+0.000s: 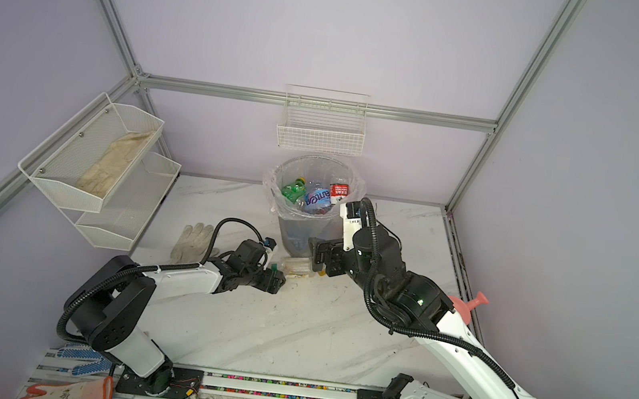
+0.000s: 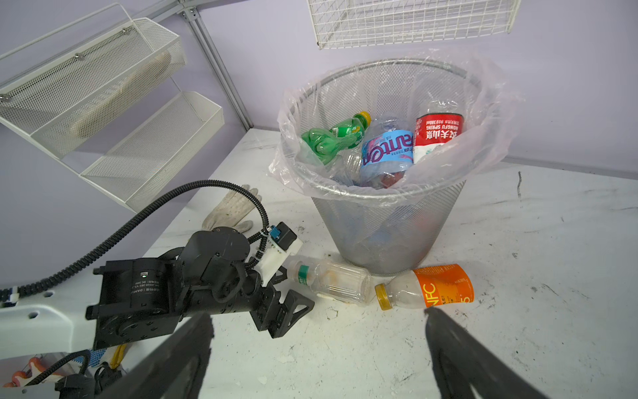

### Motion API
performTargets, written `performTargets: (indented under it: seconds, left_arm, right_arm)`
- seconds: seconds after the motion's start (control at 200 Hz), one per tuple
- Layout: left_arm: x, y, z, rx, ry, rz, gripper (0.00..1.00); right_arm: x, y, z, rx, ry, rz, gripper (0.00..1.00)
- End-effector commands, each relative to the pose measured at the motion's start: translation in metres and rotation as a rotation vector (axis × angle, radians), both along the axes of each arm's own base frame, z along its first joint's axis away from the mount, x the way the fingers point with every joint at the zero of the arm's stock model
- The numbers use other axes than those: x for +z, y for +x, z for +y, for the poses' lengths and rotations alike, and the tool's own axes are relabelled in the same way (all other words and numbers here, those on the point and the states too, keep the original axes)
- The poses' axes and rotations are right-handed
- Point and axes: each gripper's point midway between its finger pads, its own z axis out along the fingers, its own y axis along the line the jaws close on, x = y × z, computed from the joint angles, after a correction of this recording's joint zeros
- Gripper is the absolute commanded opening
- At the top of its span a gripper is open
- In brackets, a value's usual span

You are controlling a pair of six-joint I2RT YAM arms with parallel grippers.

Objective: Throw the plastic bottles in the bin
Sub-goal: 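Lower the open left gripper over the clear green-cap bottle beside the bin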

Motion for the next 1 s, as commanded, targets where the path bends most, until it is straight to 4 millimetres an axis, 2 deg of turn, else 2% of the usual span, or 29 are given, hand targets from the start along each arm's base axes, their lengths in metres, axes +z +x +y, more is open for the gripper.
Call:
performTargets:
  seconds: [0.0,0.25,0.385,0.715,0.995]
  left_arm:
    - [0.048,0.024,-0.018,-0.028,-0.068,-0.106,0.90]
    - [0.078,0.024,-0.004,0.005,-0.062,-0.201,0.90]
    - [0.086,0.033,-0.006,0.003,-0.083,-0.217,0.90]
    - [0.080,0.056,-0.026,-0.063,-0.139,-0.208,0.90]
    - [0.066,0.058,-0.039,-0.107,-0.154,-0.165,0.90]
  right_arm:
    - [0.002,-0.001,0.002,0.003,0.017,-0.007,0.97]
    - [0.003,0.001,0.005,0.007,0.023,-0.012,0.97]
    - [0.001,0.002,0.007,0.011,0.025,-0.008,0.97]
    - [0.002,-0.003,-0.001,-0.001,0.033,-0.010,0.98]
    - [-0.004,-0.002,0.002,0.005,0.028,-0.002,0.98]
